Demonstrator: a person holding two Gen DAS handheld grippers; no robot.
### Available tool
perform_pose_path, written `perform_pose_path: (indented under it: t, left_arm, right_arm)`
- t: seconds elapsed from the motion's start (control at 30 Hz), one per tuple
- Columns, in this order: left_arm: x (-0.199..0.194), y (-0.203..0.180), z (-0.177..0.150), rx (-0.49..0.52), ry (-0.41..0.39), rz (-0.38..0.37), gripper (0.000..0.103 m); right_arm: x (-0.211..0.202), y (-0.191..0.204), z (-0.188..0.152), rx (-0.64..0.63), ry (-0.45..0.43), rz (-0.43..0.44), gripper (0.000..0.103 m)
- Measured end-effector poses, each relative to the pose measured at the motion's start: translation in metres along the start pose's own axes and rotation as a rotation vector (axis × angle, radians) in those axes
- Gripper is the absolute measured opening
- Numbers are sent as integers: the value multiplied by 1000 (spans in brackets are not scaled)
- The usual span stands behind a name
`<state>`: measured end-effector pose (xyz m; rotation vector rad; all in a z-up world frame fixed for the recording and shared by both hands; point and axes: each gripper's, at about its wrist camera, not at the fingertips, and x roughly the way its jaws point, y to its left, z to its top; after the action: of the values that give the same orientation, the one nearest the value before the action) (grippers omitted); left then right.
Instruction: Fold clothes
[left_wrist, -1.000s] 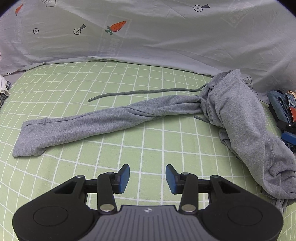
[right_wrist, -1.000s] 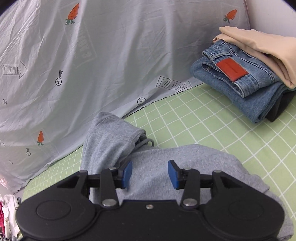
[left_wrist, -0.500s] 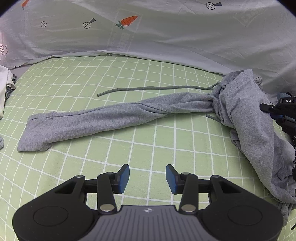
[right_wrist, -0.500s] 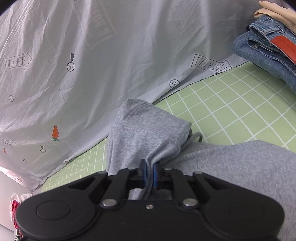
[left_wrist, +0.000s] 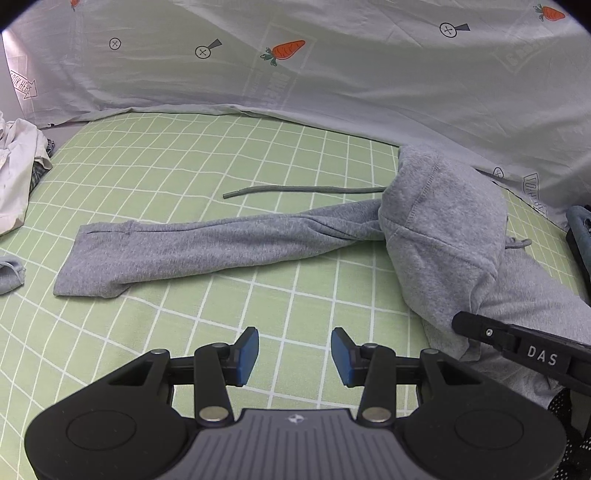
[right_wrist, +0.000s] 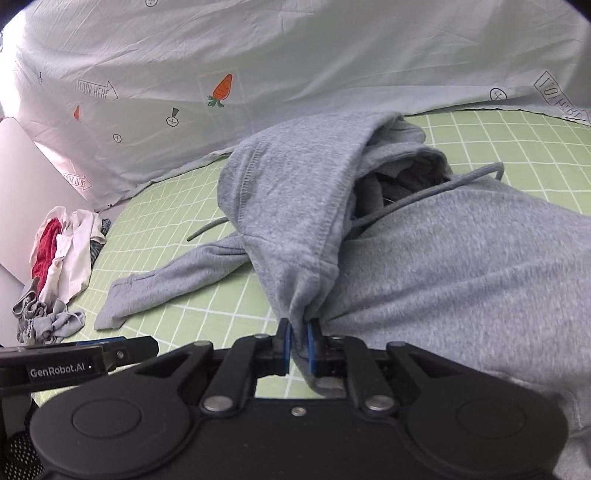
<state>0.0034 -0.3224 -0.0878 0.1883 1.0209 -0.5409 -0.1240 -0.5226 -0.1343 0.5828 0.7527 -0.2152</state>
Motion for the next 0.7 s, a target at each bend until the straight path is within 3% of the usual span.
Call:
perform_pose_path:
  t: [0.07, 0.13, 0.27, 0.4, 0.5, 0.63, 0.67, 0.7]
  left_arm:
    - [0, -4, -2, 6, 5, -11, 45]
    - [1, -10, -2, 8, 11, -34, 45]
    - [2, -32, 2, 39, 9, -117, 52]
    - [6, -68, 13, 119, -8, -203, 64]
    - [20, -96, 20, 163, 14, -240, 66]
    - [48, -119, 28, 145, 46, -221, 66]
    - [55, -121, 30, 131, 54, -215, 64]
    - [62, -122, 32, 112, 59, -203, 51]
  right_arm:
    - [-24, -14, 2, 32, -64, -29, 41]
    - [-52, -31, 4, 60, -144, -94, 41]
    - [-101, -75, 1, 112, -266, -332, 50]
    - [-126, -127, -14, 178, -280, -535, 62]
    - [-132, -161, -26, 280, -257, -574, 69]
    - [-129, -186, -42, 435, -248, -516, 72]
    - [-127, -187, -46, 469, -256, -498, 72]
    - [-125, -188, -50, 503, -263, -479, 71]
